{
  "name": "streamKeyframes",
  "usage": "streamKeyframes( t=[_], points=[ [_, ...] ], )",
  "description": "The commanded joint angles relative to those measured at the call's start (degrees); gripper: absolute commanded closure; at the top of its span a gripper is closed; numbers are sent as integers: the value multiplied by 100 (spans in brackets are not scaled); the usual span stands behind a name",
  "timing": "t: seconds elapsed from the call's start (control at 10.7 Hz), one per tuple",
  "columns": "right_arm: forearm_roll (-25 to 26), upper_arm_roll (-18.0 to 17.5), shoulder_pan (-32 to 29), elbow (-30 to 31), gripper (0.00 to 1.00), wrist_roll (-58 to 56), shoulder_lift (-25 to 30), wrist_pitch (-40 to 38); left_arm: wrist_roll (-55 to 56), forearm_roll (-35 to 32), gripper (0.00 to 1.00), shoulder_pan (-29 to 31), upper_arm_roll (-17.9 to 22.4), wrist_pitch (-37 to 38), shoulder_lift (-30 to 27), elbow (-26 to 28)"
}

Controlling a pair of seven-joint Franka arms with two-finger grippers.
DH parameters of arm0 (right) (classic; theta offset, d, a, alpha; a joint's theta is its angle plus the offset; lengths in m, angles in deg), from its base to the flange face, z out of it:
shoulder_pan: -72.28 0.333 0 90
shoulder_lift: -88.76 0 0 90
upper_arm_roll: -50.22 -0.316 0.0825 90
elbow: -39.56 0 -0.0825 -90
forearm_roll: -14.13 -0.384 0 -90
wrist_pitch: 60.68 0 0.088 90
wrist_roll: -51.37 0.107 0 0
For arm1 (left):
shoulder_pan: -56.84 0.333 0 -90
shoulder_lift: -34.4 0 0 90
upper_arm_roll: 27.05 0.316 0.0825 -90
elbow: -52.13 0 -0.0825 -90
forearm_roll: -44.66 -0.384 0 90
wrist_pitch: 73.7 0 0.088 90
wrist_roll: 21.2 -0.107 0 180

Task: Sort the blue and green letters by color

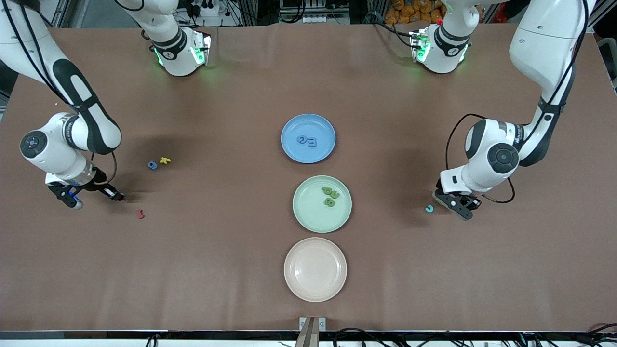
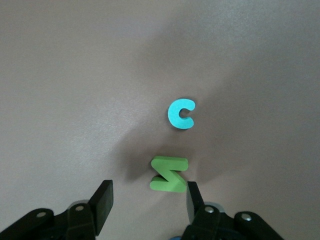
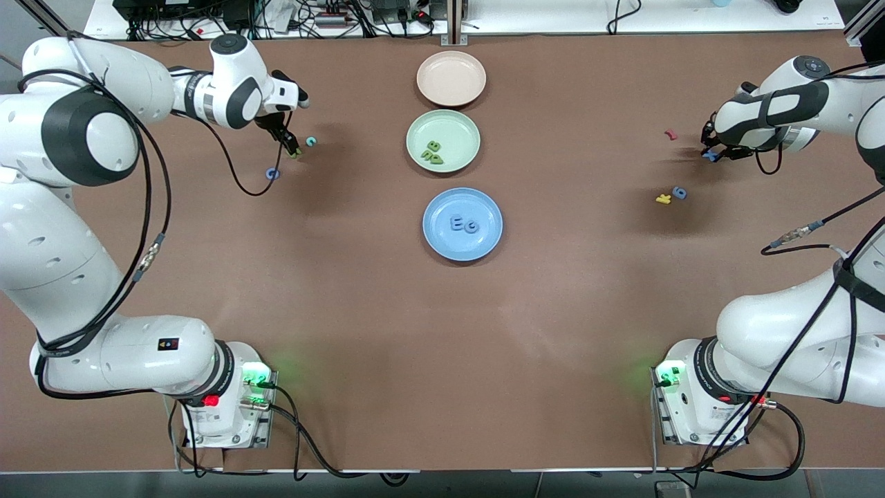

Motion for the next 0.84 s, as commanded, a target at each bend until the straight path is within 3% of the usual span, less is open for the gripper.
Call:
streamKeyframes(
  t=[0.0, 0.09, 0.47, 0.65, 0.75],
  points=[
    [11, -85, -33, -199, 100, -20, -12, -246, -84, -182, 31, 64, -60, -116, 58, 39],
    [-6, -224, -42, -304, 100, -3, 23, -455, -58, -182, 31, 73, -60, -116, 58, 57],
    [-76, -234, 580, -726, 100, 32, 479, -1510, 12, -174, 35, 73, -69, -169, 163, 57],
    [-487, -234, 1106, -726, 100, 85, 681, -1609, 12, -139, 36, 64, -69, -231, 198, 57],
    [-724, -234, 1388, -726, 98, 224, 778, -1670, 21, -138, 43, 47, -69, -231, 207, 57]
  ],
)
